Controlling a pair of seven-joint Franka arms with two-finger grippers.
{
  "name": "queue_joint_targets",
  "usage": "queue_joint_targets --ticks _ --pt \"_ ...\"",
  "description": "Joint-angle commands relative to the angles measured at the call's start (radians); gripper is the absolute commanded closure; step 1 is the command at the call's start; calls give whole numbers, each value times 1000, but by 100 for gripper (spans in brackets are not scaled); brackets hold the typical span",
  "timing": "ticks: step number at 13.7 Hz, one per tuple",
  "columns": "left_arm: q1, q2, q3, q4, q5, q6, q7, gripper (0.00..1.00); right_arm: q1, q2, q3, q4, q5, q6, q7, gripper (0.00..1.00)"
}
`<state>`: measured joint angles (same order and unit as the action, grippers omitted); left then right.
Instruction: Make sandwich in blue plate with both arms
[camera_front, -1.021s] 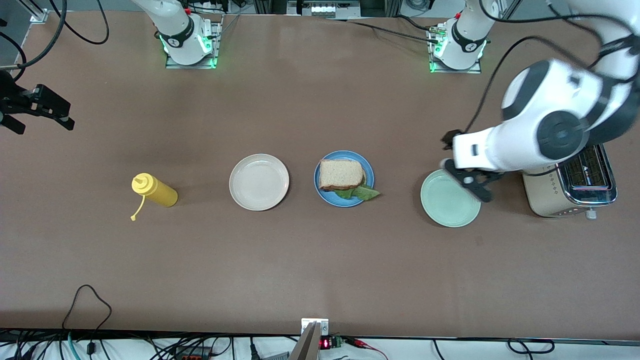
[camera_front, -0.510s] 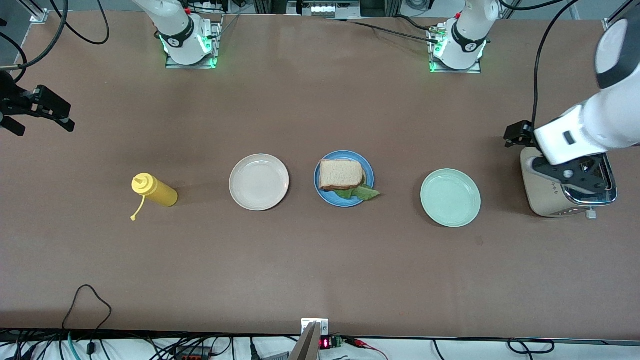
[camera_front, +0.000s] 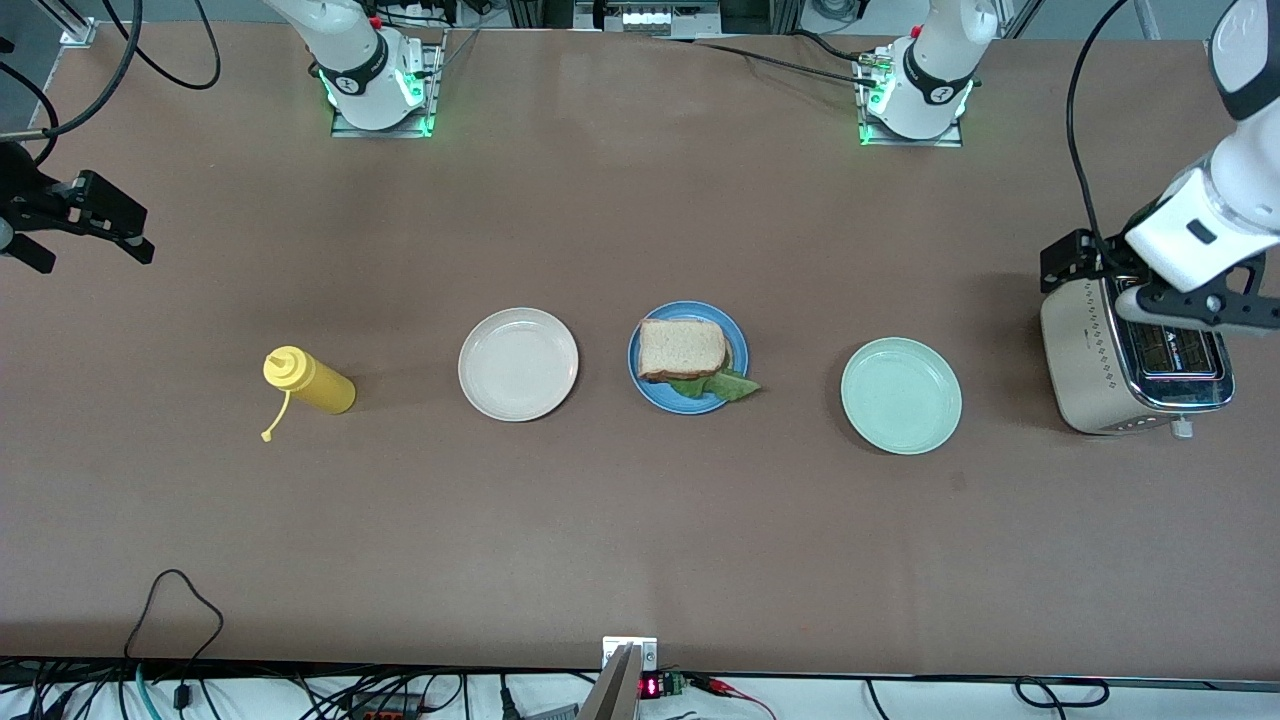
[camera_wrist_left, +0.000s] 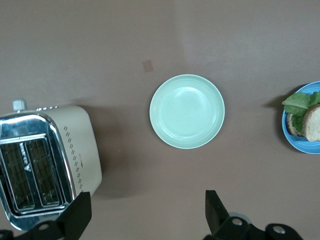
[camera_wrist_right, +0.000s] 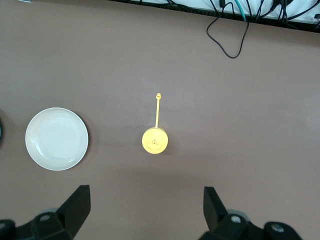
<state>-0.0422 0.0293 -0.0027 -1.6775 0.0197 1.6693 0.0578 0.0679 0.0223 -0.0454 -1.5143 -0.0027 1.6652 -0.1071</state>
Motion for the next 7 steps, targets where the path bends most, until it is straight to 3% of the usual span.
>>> queue_joint_targets --ticks 1,7 --pt "-21 -43 33 -61 -18 37 -21 0 0 10 6 25 7 -1 3 0" --pt "-22 -45 20 -56 -15 33 -39 0 -2 10 6 42 9 13 -5 0"
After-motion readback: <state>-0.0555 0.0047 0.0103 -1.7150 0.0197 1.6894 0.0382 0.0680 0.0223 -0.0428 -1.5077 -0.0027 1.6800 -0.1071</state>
